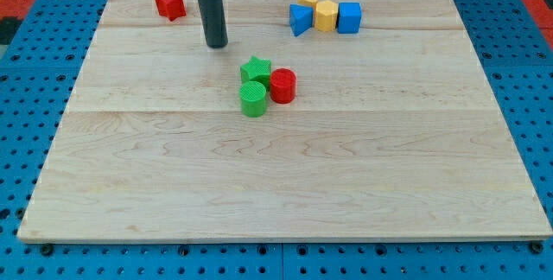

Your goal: Slide the red star to the top left of the green circle

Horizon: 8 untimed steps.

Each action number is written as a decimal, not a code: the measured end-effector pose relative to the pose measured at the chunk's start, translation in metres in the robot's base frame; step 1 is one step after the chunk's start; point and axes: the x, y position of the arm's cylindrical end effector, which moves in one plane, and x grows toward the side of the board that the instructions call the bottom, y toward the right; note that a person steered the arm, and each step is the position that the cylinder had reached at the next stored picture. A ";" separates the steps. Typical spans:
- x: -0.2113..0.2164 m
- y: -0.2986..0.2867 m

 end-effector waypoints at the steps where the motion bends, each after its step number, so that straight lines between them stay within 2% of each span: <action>1: -0.074 0.020; 2: -0.090 -0.035; 3: -0.066 -0.114; 4: -0.001 -0.127; 6: -0.063 -0.112; 7: -0.034 -0.175; 8: 0.015 -0.176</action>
